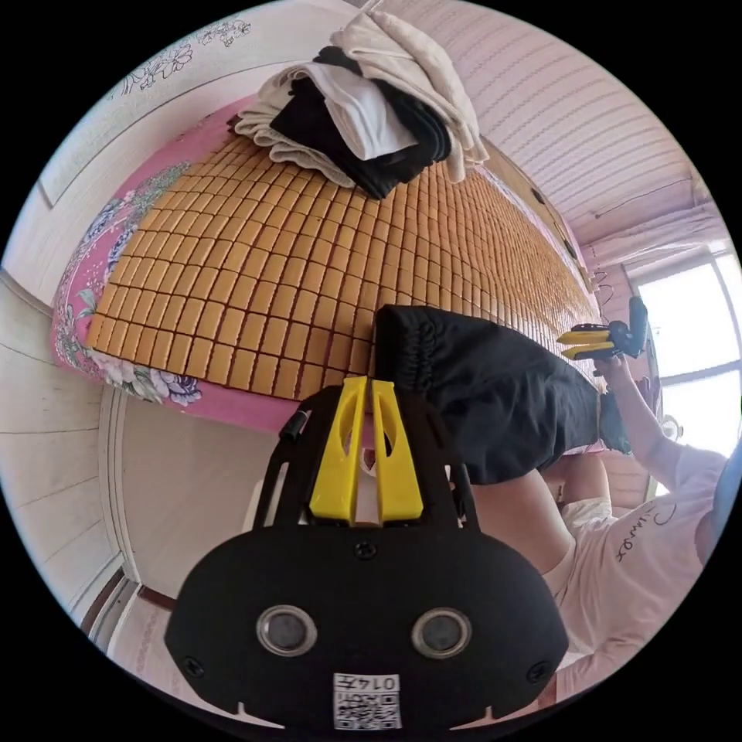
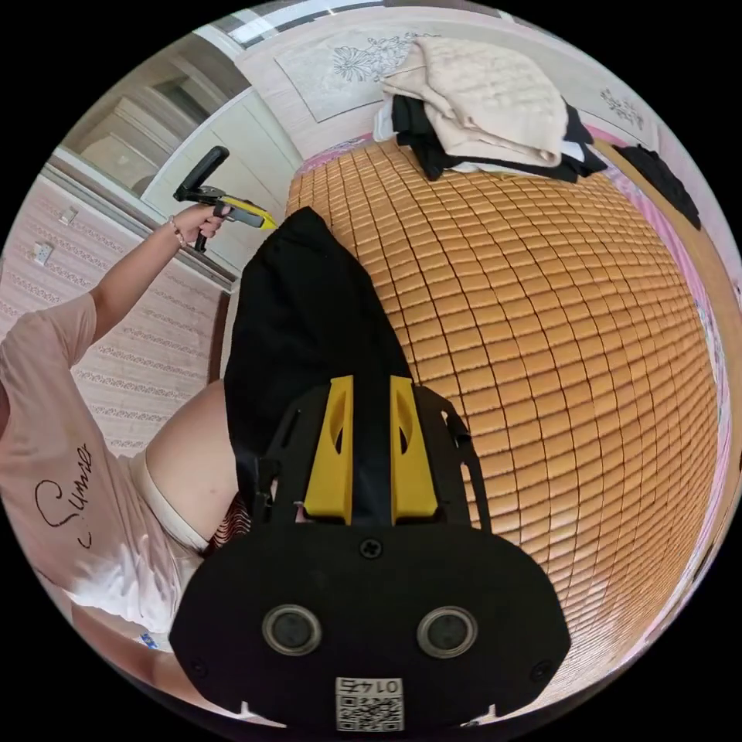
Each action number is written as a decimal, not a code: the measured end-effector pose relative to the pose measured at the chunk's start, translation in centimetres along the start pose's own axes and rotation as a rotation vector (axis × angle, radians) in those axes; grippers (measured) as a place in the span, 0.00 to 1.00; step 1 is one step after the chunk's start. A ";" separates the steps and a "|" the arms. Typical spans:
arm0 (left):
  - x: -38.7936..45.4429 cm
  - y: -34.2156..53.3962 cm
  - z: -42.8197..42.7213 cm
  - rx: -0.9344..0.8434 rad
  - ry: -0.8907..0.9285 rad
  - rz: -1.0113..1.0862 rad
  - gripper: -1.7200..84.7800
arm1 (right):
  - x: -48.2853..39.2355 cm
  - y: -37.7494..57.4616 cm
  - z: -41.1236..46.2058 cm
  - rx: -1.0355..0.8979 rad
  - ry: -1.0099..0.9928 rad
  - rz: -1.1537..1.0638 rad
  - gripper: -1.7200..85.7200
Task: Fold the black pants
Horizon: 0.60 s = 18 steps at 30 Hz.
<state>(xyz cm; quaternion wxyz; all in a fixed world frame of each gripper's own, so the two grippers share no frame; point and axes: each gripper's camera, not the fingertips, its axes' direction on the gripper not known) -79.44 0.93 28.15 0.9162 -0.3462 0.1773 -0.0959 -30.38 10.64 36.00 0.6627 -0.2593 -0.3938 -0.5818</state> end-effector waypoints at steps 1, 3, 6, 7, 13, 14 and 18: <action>2.0 0.3 -0.4 0.032 -0.003 0.064 0.01 | 0.5 2.6 -0.6 -0.026 0.044 0.054 0.11; 6.0 0.5 -0.5 0.042 -0.036 0.199 0.01 | 0.9 6.3 -1.3 -0.069 0.121 0.141 0.12; 13.1 0.2 1.7 0.010 -0.023 0.388 0.01 | 1.4 10.7 -1.9 -0.065 0.117 0.232 0.08; 15.9 0.0 3.4 0.004 0.023 0.445 0.01 | 1.8 11.7 -1.4 -0.079 0.112 0.256 0.06; 28.7 -2.5 14.6 -0.043 0.087 0.604 0.01 | 3.3 12.9 -0.6 -0.058 0.224 0.383 0.02; 30.2 -3.1 16.4 -0.036 0.029 0.610 0.01 | 3.3 13.1 -0.7 -0.055 0.218 0.392 0.02; 31.9 -4.2 21.2 -0.133 -0.161 0.577 0.01 | 3.8 14.9 -2.1 -0.073 0.146 0.386 0.02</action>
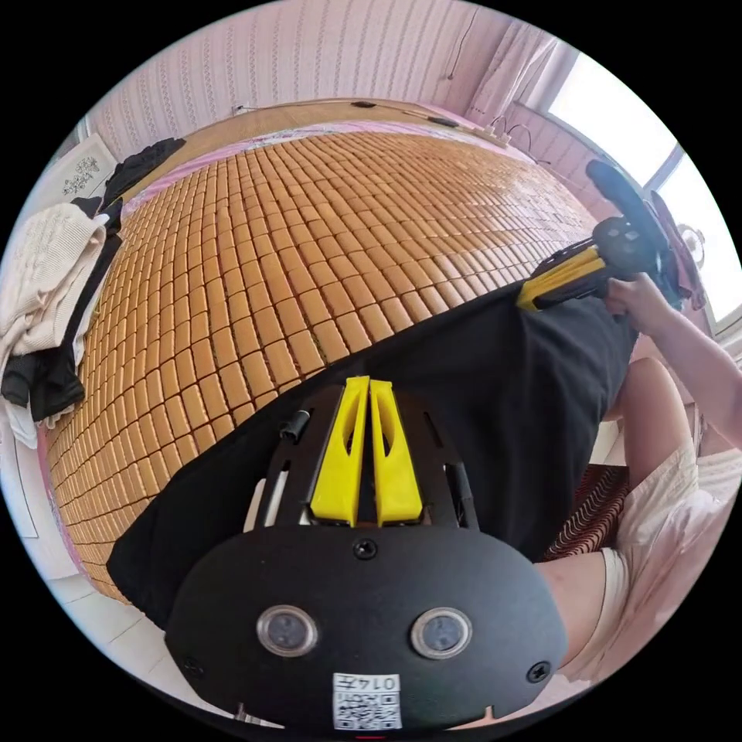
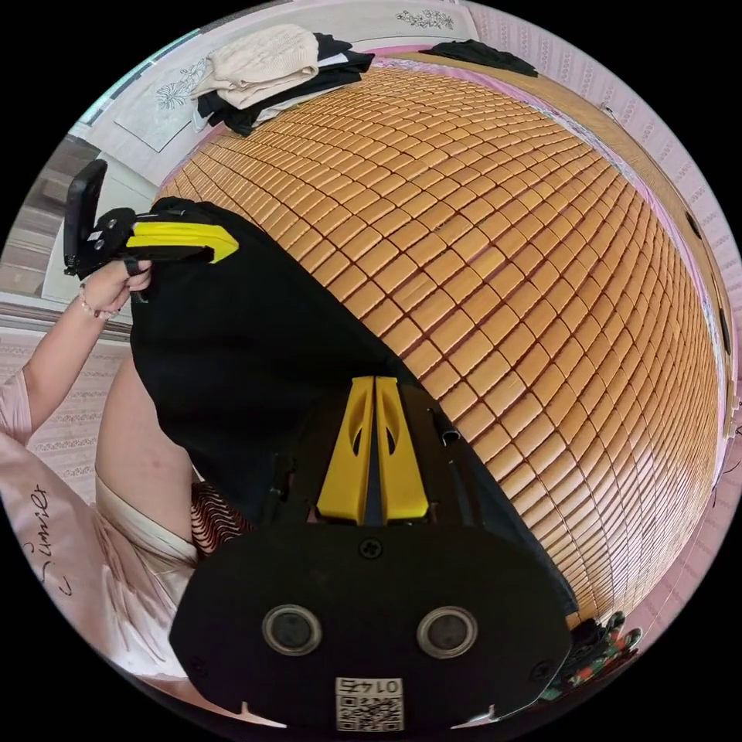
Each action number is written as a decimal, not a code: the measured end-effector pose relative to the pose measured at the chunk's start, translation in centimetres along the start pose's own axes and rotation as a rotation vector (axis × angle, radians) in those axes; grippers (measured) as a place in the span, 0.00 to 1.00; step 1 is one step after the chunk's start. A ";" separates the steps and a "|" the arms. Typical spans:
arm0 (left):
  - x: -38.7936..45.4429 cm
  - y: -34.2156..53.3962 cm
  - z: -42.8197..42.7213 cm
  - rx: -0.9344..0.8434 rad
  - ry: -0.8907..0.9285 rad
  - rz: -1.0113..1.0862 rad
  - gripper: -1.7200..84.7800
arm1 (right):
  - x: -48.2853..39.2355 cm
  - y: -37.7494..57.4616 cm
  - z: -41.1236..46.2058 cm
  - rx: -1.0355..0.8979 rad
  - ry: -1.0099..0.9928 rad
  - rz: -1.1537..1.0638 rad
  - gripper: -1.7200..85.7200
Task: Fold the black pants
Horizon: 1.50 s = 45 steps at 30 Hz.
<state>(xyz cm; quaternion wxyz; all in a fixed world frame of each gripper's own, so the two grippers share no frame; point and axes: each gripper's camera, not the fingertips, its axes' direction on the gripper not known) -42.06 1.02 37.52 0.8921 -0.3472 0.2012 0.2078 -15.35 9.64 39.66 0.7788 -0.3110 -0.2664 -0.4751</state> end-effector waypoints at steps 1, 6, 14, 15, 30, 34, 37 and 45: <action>0.3 0.0 -0.1 0.027 -0.012 0.003 0.01 | 0.2 1.0 -0.8 0.008 0.031 -0.011 0.02; 1.5 1.3 -2.2 0.111 0.001 -0.063 0.01 | 2.2 9.4 -5.2 0.177 -0.024 0.070 0.02; 17.4 3.3 0.6 0.063 0.306 0.141 0.01 | 1.7 15.9 -5.1 0.182 -0.051 0.109 0.02; 18.5 3.3 1.3 0.045 0.304 0.144 0.01 | 0.8 14.4 -5.1 0.174 -0.022 0.053 0.02; 25.9 3.9 6.6 -0.060 0.136 0.237 0.01 | 1.5 7.9 -3.2 -0.215 0.166 -0.222 0.01; 25.2 4.4 5.6 -0.021 0.215 0.199 0.01 | 4.5 15.5 -7.0 0.058 0.032 -0.075 0.01; 24.8 5.0 4.5 -0.005 0.258 0.197 0.02 | 8.1 26.3 -9.9 0.264 -0.077 0.152 0.02; 19.4 6.1 1.7 0.080 0.182 -0.028 0.04 | 16.2 57.0 -11.3 0.292 0.083 0.996 0.13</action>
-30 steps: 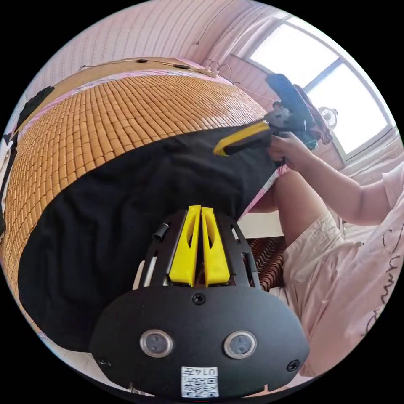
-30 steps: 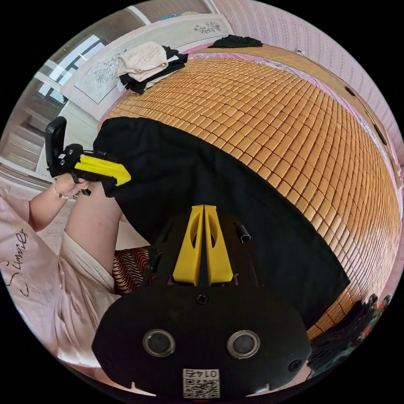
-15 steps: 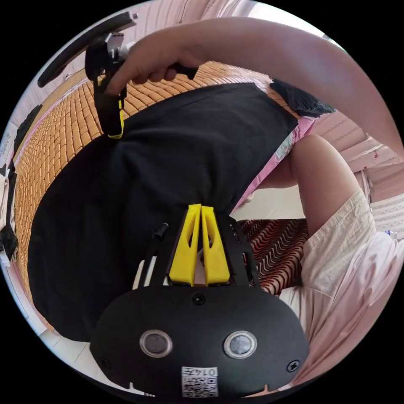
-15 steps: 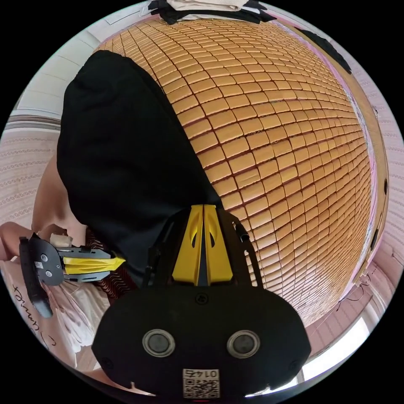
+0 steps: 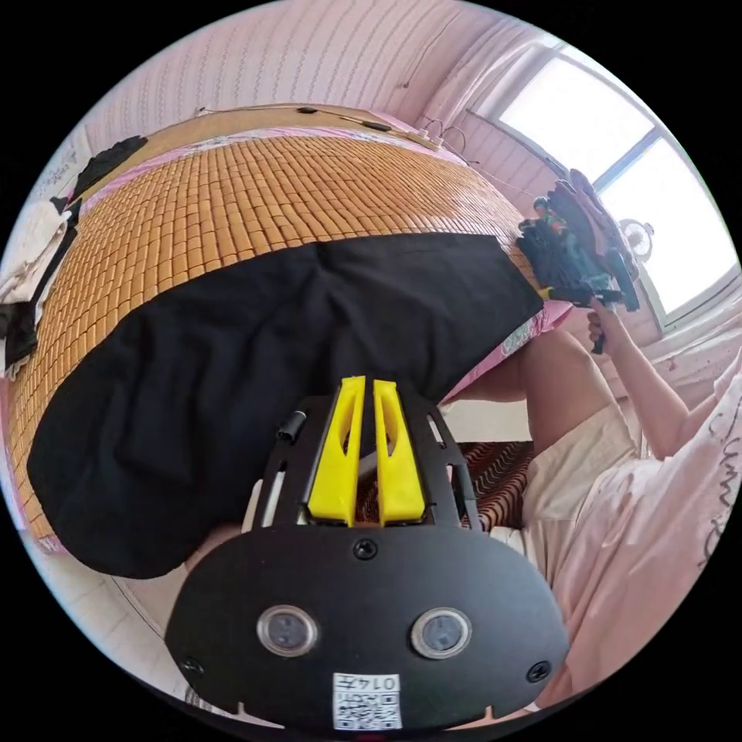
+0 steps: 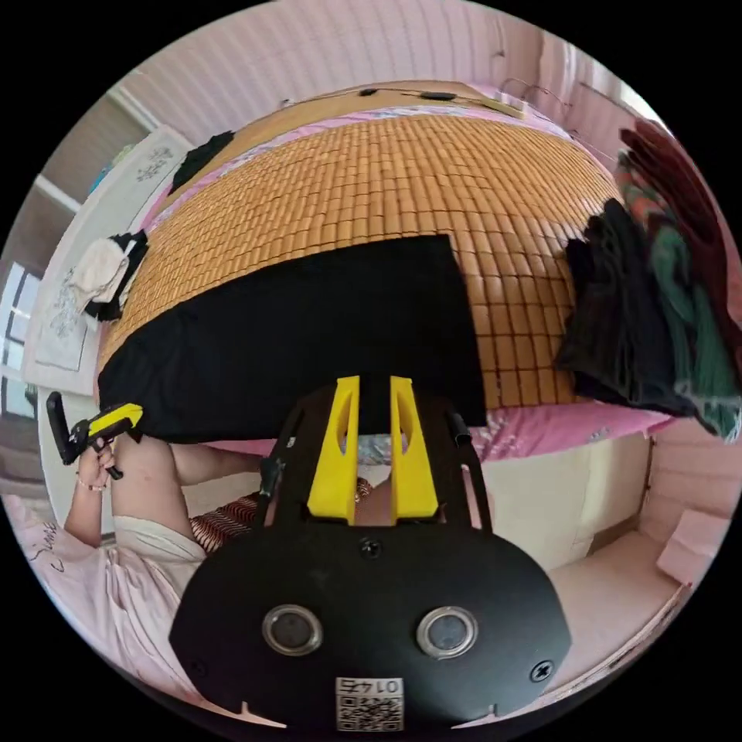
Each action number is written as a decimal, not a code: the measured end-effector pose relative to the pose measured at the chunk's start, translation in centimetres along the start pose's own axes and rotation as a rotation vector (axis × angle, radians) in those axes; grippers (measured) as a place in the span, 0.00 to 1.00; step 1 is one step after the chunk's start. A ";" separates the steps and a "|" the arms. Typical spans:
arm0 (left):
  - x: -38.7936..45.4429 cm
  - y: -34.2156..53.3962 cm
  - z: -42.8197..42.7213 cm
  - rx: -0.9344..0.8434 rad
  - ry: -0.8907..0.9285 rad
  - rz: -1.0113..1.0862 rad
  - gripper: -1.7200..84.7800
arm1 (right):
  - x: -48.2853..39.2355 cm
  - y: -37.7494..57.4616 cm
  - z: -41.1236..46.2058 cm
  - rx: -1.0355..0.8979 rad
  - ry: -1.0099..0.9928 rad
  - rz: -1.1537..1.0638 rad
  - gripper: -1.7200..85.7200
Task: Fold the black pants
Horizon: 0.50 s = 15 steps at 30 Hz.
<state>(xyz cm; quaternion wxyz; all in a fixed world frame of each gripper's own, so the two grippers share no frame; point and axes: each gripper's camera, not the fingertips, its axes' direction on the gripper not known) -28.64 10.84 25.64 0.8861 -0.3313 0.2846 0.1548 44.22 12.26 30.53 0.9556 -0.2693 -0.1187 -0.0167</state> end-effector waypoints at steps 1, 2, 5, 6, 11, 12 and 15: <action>-1.0 0.1 -0.4 -0.003 -0.031 -0.044 0.04 | 3.1 0.8 -0.2 -0.018 -0.024 0.081 0.16; -2.1 0.4 -1.0 0.005 -0.059 -0.091 0.05 | 4.4 1.1 -0.3 -0.022 -0.050 0.113 0.16; -5.0 1.7 -2.9 0.057 -0.097 -0.228 0.06 | 9.6 2.3 0.3 0.010 -0.273 0.240 0.17; -5.6 2.0 -3.2 0.058 -0.108 -0.256 0.06 | 11.0 2.5 0.9 0.005 -0.362 0.267 0.17; -11.2 5.4 -5.1 0.051 -0.260 -0.465 0.07 | 13.9 3.3 1.7 -0.028 -0.515 0.235 0.06; -11.7 5.9 -5.3 0.056 -0.264 -0.494 0.07 | 14.2 3.6 1.3 -0.022 -0.513 0.219 0.05; -13.9 8.8 -6.2 0.109 -0.260 -0.630 0.07 | 13.7 4.1 -1.7 0.111 -0.524 0.150 0.04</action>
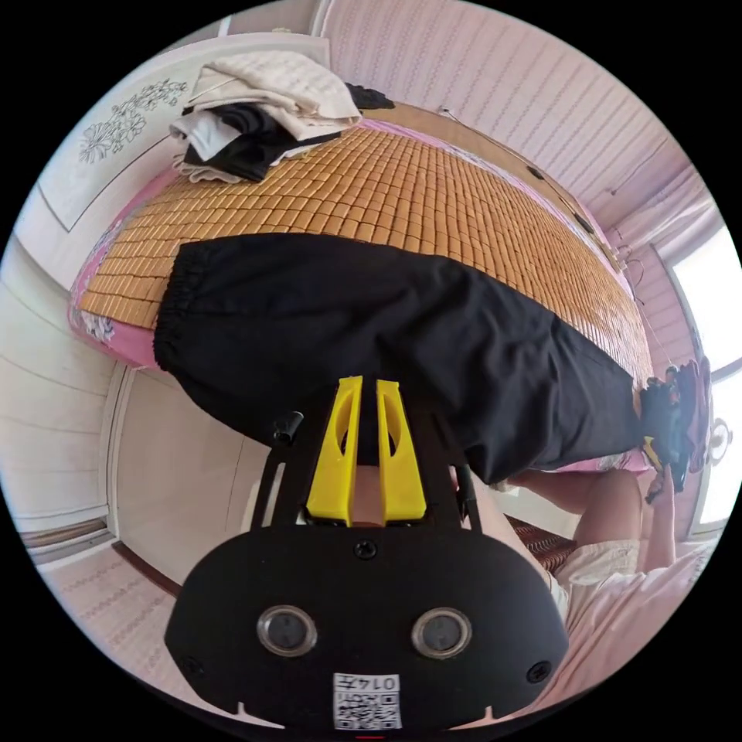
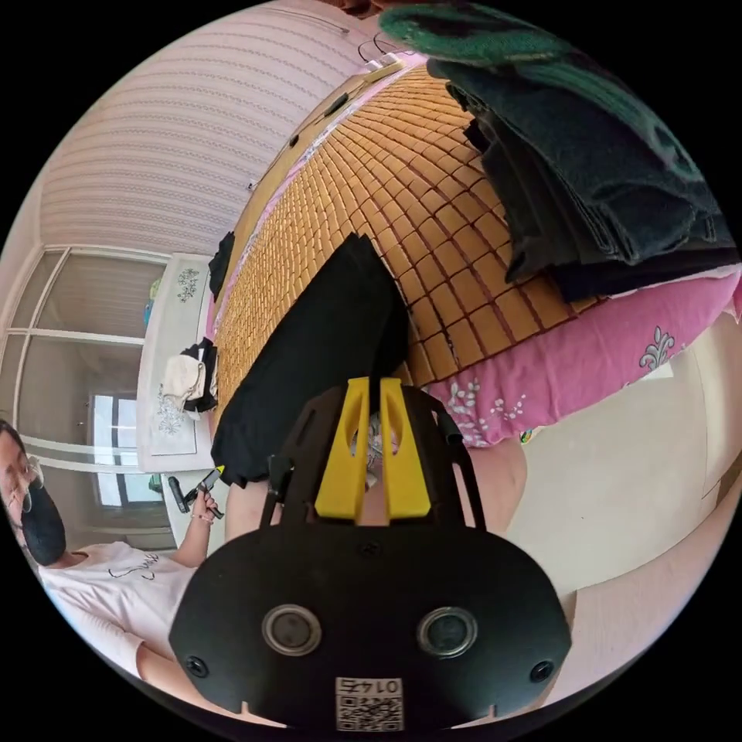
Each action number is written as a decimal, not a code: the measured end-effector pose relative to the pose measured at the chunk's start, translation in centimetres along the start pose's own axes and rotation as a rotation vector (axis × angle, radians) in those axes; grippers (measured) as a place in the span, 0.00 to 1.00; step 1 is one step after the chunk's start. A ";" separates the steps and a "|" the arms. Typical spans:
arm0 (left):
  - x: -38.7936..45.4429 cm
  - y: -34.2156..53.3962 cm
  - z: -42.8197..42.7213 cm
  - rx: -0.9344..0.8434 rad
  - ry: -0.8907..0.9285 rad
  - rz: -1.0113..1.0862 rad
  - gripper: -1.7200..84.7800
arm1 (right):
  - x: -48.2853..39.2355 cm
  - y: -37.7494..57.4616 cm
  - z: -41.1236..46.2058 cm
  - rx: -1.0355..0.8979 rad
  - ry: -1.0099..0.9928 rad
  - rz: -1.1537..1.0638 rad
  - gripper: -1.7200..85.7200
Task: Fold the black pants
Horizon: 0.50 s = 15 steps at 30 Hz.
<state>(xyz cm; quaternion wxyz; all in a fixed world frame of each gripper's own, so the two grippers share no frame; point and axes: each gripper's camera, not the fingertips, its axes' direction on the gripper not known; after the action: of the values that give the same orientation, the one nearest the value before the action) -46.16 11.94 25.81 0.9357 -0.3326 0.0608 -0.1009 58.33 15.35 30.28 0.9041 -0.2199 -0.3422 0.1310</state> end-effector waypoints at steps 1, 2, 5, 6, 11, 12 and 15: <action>-1.1 0.3 0.1 0.017 0.017 -0.042 0.06 | -1.5 0.0 -1.0 0.046 0.012 -0.062 0.04; -1.7 0.3 0.6 0.021 0.029 -0.047 0.06 | -2.2 -0.1 -1.5 0.067 0.027 -0.091 0.04; -1.5 -0.8 3.0 -0.031 0.046 -0.032 0.04 | -4.9 -1.2 -3.1 0.165 -0.008 -0.195 0.03; -1.3 -1.1 3.3 -0.034 0.055 -0.024 0.03 | -5.1 -2.0 -3.7 0.200 -0.065 -0.203 0.03; 2.6 -5.0 4.2 -0.052 0.082 0.145 0.01 | -7.5 -4.4 -6.8 0.302 0.062 -0.272 0.03; 3.2 -5.4 4.4 -0.069 0.080 0.180 0.01 | -8.1 -4.9 -8.0 0.329 0.079 -0.292 0.03; 6.1 -7.2 6.0 -0.157 0.131 0.310 0.01 | -9.4 -6.2 -10.8 0.377 0.140 -0.323 0.03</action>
<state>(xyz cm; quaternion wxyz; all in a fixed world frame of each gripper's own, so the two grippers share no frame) -40.18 8.75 34.69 0.9052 -0.3841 0.1798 0.0281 59.27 2.99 20.79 0.9598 0.0017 -0.2789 0.0307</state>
